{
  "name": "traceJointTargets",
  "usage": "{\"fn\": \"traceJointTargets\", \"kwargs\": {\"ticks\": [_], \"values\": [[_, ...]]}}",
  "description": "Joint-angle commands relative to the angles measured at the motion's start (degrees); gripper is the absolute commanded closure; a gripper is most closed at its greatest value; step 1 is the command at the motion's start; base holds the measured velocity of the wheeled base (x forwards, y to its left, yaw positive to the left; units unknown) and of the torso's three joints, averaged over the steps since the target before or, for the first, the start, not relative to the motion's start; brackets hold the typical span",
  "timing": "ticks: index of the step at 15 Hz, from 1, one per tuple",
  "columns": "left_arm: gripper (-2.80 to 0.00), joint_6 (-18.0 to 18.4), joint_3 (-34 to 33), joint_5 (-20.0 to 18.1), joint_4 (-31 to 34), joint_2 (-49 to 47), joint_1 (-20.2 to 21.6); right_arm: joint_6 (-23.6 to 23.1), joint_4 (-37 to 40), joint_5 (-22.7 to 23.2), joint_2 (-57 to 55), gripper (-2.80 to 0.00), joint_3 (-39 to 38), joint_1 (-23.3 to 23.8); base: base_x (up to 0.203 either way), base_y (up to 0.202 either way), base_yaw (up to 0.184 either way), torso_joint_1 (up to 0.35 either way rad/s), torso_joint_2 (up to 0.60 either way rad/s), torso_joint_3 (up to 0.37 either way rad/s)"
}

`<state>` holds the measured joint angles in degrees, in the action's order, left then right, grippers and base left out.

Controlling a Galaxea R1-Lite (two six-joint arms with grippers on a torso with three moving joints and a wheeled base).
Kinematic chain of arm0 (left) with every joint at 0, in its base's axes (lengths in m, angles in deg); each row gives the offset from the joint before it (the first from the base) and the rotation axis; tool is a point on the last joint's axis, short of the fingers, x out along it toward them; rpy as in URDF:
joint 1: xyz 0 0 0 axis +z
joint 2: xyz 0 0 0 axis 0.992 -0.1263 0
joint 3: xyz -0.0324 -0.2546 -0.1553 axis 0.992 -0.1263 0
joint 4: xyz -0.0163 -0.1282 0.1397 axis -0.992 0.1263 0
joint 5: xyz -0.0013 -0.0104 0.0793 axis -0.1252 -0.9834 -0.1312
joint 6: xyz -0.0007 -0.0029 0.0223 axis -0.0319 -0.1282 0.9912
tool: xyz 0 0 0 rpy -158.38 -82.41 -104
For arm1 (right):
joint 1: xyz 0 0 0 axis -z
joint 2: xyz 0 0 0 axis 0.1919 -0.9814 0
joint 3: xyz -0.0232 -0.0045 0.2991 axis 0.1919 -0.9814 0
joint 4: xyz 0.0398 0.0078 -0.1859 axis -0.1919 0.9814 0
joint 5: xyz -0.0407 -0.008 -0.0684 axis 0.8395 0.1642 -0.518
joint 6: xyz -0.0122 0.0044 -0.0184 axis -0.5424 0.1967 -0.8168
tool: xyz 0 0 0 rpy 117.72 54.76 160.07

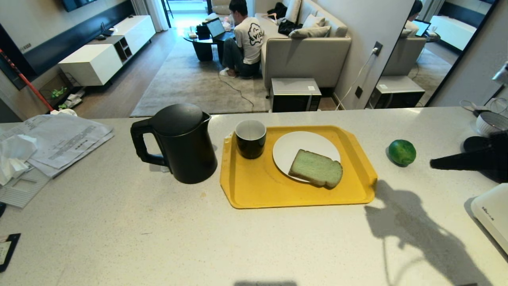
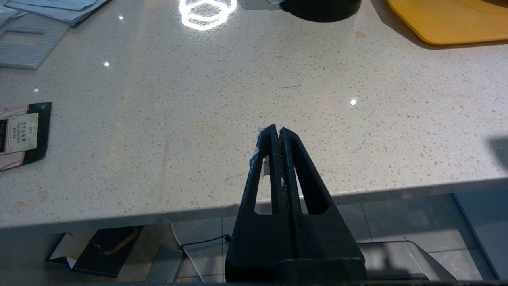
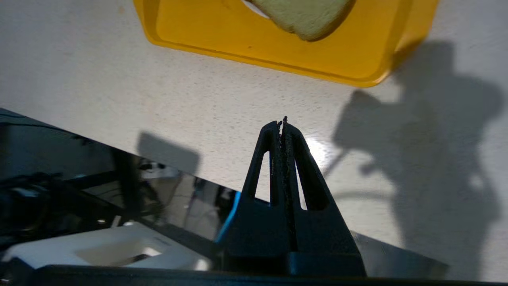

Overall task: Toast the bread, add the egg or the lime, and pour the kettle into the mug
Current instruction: Pick up the bread slice

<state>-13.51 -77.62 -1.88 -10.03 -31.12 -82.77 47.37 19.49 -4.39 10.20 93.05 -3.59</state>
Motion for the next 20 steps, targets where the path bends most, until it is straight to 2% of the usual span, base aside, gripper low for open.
{"fn": "traceJointTargets", "kwargs": {"ticks": [1, 3, 5, 6, 8, 11, 15, 16, 20], "values": [[0.0, 0.0, 0.0, 0.0, 0.0, 0.0, 0.0, 9.6, 1.4, 5.0, -8.0, 0.0, 3.6, 0.1, 0.0, 0.0, 0.0, 0.0, 0.0, 0.0], [0.0, 0.0, 0.0, 0.0, 0.0, 0.0, 0.0, 17.8, 2.7, 13.8, -11.7, 0.0, 7.6, 1.4, 0.0, 0.0, 0.0, 0.0, 0.0, 0.0], [0.0, 0.0, 0.0, 0.0, 0.0, 0.0, 0.0, 26.2, 3.0, 18.7, -15.1, 0.0, 10.0, 2.1, 0.0, 0.0, 0.0, 0.0, 0.0, 0.0], [0.0, 0.0, 0.0, 0.0, 0.0, 0.0, 0.0, 28.8, 3.0, 20.4, -16.2, 0.0, 9.8, 2.6, 0.0, 0.0, 0.0, 0.0, 0.0, 0.0], [0.0, 0.0, 0.0, 0.0, 0.0, 0.0, 0.0, 30.2, 3.0, 22.1, -16.9, 0.0, 6.7, 4.1, 0.0, 0.0, 0.0, 0.0, 0.0, 0.0], [0.0, 0.0, 0.0, 0.0, 0.0, 0.0, 0.0, 30.2, 2.1, 22.0, -19.2, 0.0, 2.3, 5.3, 0.0, 0.0, 0.0, 0.0, 0.0, 0.0], [0.0, 0.0, 0.0, 0.0, 0.0, 0.0, 0.0, 29.5, -3.2, 21.7, -24.8, 0.0, 2.4, 5.9, 0.0, 0.0, 0.0, 0.0, 0.0, 0.0], [0.0, 0.0, 0.0, 0.0, 0.0, 0.0, 0.0, 29.4, -4.7, 21.7, -25.9, -2.8, 2.5, 5.9, 0.0, 0.0, 0.0, 0.0, 0.0, 0.0], [0.0, 0.0, 0.0, 0.0, 0.0, 0.0, 0.0, 29.4, -10.8, 17.9, -28.9, -2.8, 2.6, 6.0, 0.0, 0.0, 0.0, 0.0, 0.0, 0.0]]}}
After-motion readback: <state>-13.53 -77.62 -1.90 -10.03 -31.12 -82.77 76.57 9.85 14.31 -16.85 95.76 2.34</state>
